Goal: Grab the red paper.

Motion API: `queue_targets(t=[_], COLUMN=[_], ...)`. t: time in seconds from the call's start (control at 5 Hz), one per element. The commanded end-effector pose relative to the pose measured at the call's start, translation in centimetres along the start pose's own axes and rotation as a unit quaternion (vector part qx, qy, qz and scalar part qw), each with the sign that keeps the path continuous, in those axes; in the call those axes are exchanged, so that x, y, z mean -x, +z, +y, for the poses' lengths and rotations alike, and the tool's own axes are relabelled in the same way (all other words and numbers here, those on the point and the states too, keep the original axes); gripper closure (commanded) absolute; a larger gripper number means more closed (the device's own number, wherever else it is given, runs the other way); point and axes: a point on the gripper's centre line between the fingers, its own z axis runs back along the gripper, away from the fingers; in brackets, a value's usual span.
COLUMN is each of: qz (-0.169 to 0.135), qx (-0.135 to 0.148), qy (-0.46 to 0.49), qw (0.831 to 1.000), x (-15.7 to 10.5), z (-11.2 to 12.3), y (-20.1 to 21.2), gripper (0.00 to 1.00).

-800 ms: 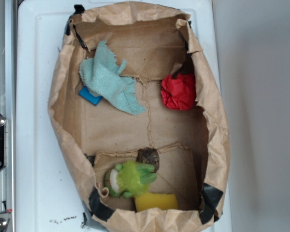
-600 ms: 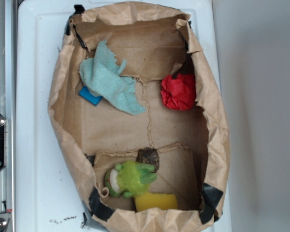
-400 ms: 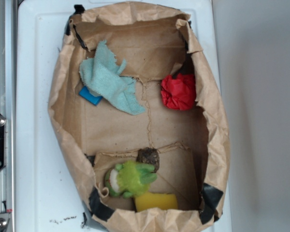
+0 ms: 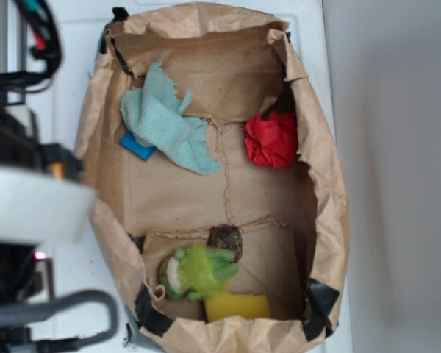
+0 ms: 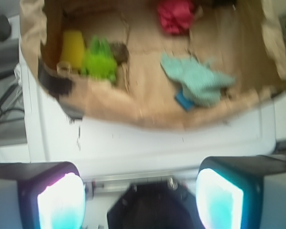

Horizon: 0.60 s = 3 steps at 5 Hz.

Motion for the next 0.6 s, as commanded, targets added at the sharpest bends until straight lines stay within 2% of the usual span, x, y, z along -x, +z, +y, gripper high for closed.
queue_targets(t=[0.0,0.2,0.4], qz=[-0.045,-0.039,-0.082], qx=[0.007,0.007,-0.010], qy=[0.028,0.060,0.057], qw=[0.999,0.997,0.995], x=[-4.9,-6.4,-8.3], z=[2.9,3.7,4.0], y=[-1.7,-3.8,-5.1], gripper=[0.00,0.00,0.00])
